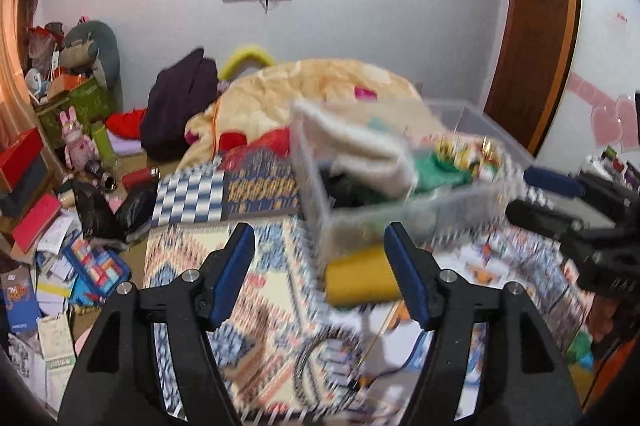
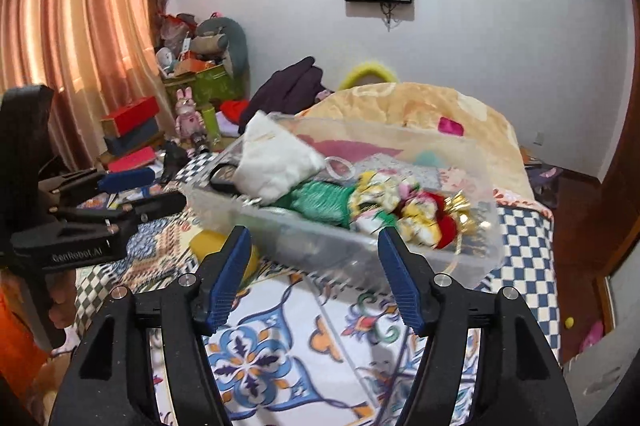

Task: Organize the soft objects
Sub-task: 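Lift the white bag and floral fabric into the clear box and release both, then grasp the yellow sponge with the right tool while the left tool grasps the black beaded bracelet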

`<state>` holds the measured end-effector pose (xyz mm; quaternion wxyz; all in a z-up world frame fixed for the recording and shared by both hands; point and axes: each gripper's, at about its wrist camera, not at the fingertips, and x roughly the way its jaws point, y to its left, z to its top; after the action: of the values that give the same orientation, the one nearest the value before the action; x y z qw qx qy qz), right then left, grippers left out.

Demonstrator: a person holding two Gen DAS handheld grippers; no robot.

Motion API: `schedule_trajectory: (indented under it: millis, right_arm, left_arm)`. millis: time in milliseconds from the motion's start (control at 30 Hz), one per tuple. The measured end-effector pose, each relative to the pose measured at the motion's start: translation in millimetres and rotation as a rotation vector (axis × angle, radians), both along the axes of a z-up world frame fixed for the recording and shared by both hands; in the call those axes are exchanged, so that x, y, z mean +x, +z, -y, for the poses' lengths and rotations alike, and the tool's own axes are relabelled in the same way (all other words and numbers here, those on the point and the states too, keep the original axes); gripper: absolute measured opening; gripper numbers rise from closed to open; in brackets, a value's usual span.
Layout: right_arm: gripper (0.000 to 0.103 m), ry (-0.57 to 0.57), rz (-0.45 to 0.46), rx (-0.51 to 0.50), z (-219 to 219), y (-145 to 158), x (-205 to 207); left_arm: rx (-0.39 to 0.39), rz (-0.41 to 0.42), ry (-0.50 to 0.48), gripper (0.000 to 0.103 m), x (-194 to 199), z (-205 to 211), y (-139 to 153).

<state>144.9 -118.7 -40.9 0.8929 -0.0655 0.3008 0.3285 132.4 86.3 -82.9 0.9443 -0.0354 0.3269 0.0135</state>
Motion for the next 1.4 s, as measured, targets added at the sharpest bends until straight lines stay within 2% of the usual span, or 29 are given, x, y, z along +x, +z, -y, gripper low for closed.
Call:
schedule_trajectory:
  millis: [167,367,500,567,633,700,800,933,1133,1400]
  right_arm:
    - [0.063,0.041,-0.031,-0.035,-16,-14,-4]
    - [0.063,0.102,-0.076,-0.089,-49,-34,-2]
    - [0.063,0.123,-0.11,-0.111,-69,-43,5]
    - [0.063,0.13,-0.132,-0.111,-75,-47,6]
    - [0.063,0.133,-0.153,-0.115,-82,-51,9]
    - [0.061,0.137,-0.169,-0.129,-90,-55,11]
    - [0.046,0.149,-0.172,-0.149,-93,-60,6]
    - [0.04,0.165,-0.141,-0.151,-84,-56,-4]
    - [0.037,0.17,-0.11,-0.129,-72,-46,-10]
    - [0.037,0.129,-0.033,-0.076,-47,-18,-21]
  left_arm:
    - [-0.003,-0.084,0.015,0.067,-11,-16,-28]
    - [-0.066,-0.146,-0.017,0.066,-25,-30,-54]
    - [-0.06,-0.163,-0.039,0.053,-29,-29,-63]
    - [-0.049,-0.146,-0.027,0.049,-30,-29,-64]
    - [-0.047,-0.132,-0.025,0.039,-31,-29,-64]
    - [-0.039,-0.124,-0.025,0.034,-33,-28,-63]
    - [-0.022,-0.121,-0.043,0.024,-34,-24,-63]
    - [0.001,-0.118,-0.02,0.007,-34,-22,-64]
    - [-0.032,-0.133,-0.008,0.005,-35,-21,-60]
    - [-0.018,-0.06,-0.023,0.005,-43,-7,-29]
